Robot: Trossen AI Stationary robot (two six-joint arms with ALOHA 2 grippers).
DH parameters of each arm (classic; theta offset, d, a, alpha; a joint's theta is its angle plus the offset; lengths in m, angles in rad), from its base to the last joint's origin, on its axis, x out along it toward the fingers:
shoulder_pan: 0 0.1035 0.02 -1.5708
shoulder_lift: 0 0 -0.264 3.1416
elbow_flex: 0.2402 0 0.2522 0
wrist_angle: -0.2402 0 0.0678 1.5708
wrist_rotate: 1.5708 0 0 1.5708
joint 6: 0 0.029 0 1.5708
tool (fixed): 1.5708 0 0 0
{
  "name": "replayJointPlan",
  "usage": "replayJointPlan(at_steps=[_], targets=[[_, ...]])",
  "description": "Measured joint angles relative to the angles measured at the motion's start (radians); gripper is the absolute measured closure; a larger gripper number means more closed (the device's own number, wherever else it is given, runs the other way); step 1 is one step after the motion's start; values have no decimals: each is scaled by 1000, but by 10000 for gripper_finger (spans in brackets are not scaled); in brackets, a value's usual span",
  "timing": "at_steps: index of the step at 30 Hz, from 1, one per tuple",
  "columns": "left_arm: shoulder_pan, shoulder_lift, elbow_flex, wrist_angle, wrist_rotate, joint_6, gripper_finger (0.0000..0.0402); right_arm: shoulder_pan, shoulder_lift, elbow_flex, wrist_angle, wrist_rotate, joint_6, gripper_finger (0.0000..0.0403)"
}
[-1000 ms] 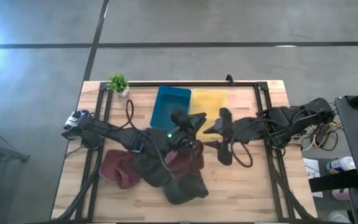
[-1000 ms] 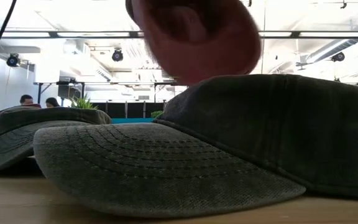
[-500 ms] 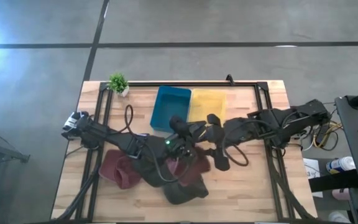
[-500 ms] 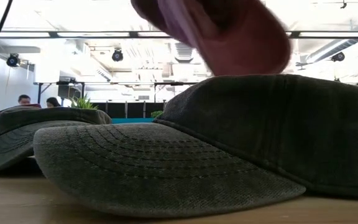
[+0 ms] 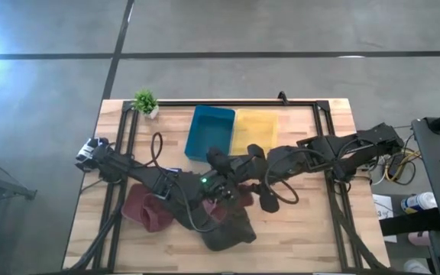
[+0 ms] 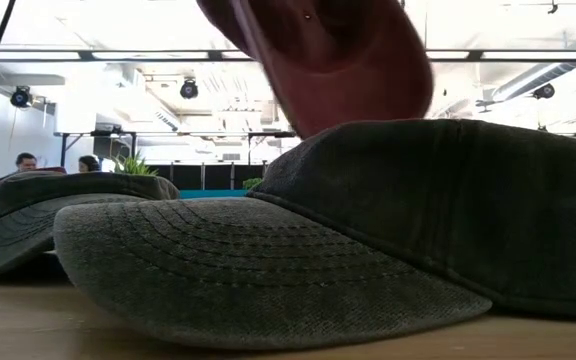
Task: Pick & Place hat
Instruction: Put the right red cap into the yellow bin
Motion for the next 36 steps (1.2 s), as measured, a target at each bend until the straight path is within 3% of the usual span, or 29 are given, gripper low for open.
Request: replayJointPlan(at_steps=[6,11,16,25,28,36], targets=[[-1,0,0,-50,-1,-50,282,1,-1,0,4,1,-3,386],[1,0,-1,-142,-8,-73,282,0,-32,0,-2,-3,-1,392],[16,0,-2,-150,-25,-82,282,0,-40,0,-13,-78,35,393],[69,0,-2,-158,-162,-83,282,10,-52,1,-68,-110,81,394],[76,-3,-2,-204,-211,-112,282,22,-69,2,-192,-13,91,394],[74,-17,-2,-326,-223,-292,282,137,-107,0,-597,318,246,394]])
